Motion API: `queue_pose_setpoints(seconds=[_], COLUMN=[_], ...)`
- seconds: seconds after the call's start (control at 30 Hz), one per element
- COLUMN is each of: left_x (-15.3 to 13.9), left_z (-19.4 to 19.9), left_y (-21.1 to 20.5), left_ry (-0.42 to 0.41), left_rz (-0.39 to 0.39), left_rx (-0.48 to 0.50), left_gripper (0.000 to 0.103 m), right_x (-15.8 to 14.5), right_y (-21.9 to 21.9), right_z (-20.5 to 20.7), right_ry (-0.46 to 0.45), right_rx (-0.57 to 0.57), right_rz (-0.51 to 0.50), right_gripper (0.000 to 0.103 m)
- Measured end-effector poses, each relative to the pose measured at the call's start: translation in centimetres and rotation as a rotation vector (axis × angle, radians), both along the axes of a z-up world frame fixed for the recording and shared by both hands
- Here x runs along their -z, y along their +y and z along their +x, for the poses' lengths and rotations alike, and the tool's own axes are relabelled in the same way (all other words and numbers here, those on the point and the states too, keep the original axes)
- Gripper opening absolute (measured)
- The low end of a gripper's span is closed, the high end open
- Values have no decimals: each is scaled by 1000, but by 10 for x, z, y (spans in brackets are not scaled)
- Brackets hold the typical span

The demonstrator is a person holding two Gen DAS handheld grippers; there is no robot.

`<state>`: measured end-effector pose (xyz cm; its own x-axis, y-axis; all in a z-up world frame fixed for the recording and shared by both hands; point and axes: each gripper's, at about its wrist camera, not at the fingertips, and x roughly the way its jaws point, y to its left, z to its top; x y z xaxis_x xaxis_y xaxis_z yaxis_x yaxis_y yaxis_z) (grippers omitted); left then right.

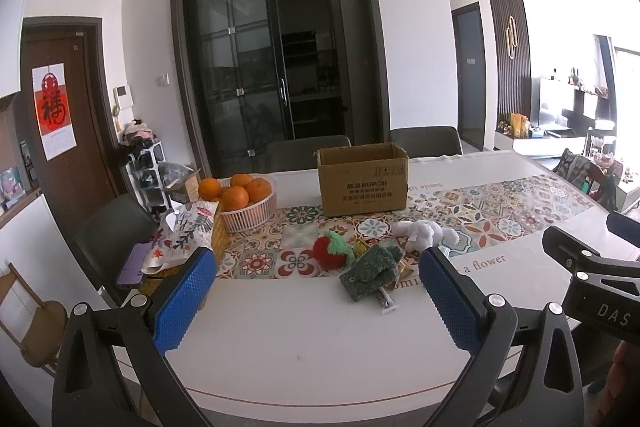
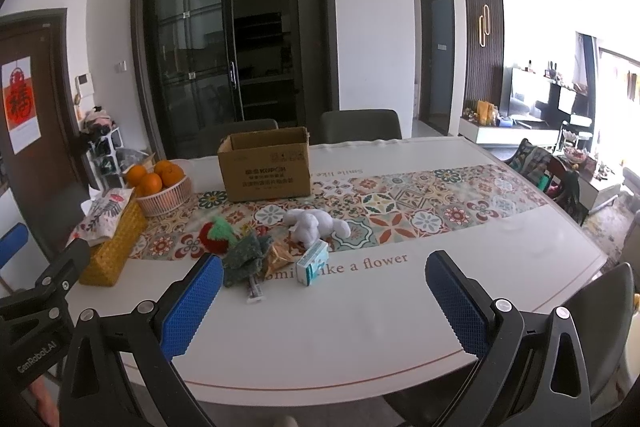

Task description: Organize soft objects

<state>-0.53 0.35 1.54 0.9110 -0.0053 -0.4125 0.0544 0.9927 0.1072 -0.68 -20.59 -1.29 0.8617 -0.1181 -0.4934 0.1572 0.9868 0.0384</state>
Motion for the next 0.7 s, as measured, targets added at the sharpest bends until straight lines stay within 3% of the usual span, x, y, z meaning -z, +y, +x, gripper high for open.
queue_pose_setpoints(seconds=[0.7], left_x=[-3], left_z=[2], left_y=[-2], left_ry=[-6], left_rz=[1], left_rx=[5], left_gripper=[103], right_x=[-1], right_y=[-3], right_z=[0], right_ry=[2], right_rx=[1], right_rz=[2], right_gripper=[102])
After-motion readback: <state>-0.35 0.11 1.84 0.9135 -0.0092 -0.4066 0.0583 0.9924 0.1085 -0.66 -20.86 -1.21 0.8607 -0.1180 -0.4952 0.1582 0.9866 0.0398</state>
